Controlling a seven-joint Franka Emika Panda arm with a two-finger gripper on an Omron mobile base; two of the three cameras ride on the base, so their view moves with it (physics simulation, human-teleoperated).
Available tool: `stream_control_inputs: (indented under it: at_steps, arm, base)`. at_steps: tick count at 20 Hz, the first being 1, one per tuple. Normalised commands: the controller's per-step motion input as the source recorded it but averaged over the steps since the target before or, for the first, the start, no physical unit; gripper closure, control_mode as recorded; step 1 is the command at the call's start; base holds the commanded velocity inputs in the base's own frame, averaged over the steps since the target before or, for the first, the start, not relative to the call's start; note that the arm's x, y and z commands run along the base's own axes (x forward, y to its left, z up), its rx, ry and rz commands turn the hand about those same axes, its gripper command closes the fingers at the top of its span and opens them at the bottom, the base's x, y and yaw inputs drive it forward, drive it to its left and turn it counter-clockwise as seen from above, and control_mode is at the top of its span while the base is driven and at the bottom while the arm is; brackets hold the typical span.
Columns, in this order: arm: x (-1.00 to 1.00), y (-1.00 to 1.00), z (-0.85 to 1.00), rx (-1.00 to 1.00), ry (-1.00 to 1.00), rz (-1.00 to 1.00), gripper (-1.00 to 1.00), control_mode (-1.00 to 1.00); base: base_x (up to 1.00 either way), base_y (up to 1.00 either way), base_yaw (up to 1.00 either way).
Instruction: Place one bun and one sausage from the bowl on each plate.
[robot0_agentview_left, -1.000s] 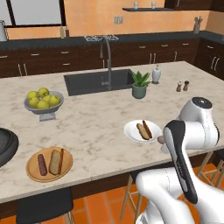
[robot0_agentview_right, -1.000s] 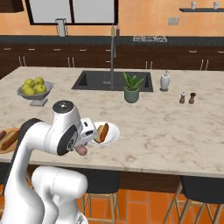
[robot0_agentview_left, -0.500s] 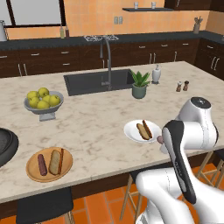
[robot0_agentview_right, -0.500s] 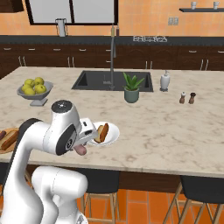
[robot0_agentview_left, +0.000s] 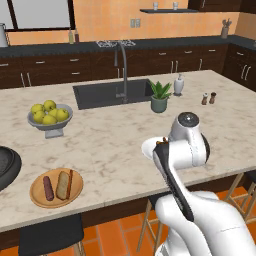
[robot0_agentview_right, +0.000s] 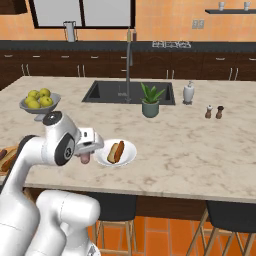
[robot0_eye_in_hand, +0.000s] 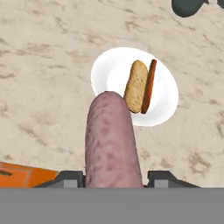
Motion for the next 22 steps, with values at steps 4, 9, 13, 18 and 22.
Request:
stream_control_inputs:
  at_steps: [4,9,13,18,22]
  arm:
    - [1.0,0.04,0.0,0.23,0.0,-0.26,1.0,-1.0]
    - [1.0,0.0,-0.17,0.29,0.0,-0.2,1.0,-1.0]
    - [0.88,0.08,-0.42,0.03,0.0,-0.24,1.0,-1.0]
    - [0.64,0.0,-0.62,0.0,0.0,-0.21,1.0,-1.0]
    - [0.52,-0.02,-0.21,0.0,0.14,0.0,1.0,-1.0]
  base:
    - [0.0,0.0,0.0]
    - [0.0,0.0,0.0]
    - [0.0,0.0,0.0]
    - [0.0,0.0,0.0]
    - [0.0,0.0,0.0]
